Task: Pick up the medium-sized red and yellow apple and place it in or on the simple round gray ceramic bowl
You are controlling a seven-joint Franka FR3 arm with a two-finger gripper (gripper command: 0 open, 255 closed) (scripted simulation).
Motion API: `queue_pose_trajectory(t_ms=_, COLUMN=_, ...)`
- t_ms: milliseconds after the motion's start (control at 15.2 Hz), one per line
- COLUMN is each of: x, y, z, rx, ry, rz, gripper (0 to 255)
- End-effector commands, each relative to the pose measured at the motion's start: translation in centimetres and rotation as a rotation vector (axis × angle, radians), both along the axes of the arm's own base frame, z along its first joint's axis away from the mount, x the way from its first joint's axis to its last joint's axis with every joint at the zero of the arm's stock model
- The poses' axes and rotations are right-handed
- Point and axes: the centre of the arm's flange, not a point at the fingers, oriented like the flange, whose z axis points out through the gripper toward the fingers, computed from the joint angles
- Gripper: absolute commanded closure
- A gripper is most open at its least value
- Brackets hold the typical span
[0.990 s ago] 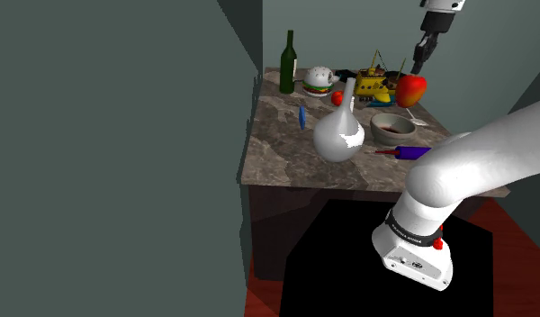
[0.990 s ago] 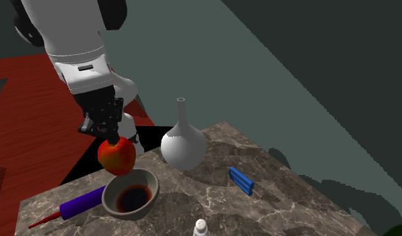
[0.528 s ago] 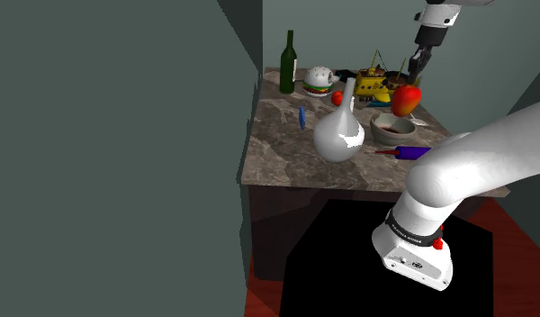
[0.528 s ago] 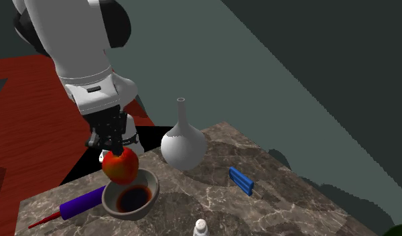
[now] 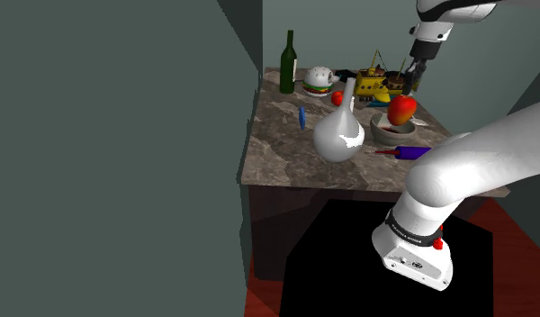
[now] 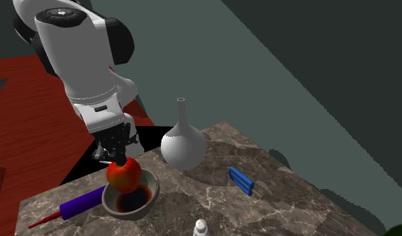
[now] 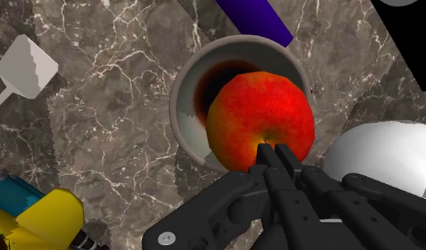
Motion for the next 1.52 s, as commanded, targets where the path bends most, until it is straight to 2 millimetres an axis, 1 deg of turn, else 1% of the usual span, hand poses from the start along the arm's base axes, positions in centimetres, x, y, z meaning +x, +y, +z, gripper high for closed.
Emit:
queue_pose_trajectory(t_ms=0, x=0.0, y=-0.1, z=-0.2, rx=0.000, ry=0.000, rz=0.000, gripper=255)
queue_pose_trajectory(t_ms=330, x=0.0, y=-0.1, z=-0.2, rx=0.000, ry=0.000, rz=0.000, gripper=255)
queue_pose_trajectory(t_ms=396, x=0.0, y=-0.1, z=-0.2, rx=0.000, ry=0.000, rz=0.000, gripper=0)
queue_pose_trajectory(t_ms=726, x=0.0, y=-0.1, z=-0.2, rx=0.000, ry=0.000, rz=0.000, gripper=0)
queue_pose_trajectory(t_ms=924, x=0.0, y=-0.3, z=3.8, rx=0.000, ry=0.000, rz=0.000, gripper=0)
queue_pose_trajectory(t_ms=990, x=0.0, y=-0.4, z=4.8, rx=0.000, ry=0.000, rz=0.000, gripper=0)
queue_pose_trajectory(t_ms=1452, x=0.0, y=-0.4, z=4.8, rx=0.000, ry=0.000, rz=0.000, gripper=0)
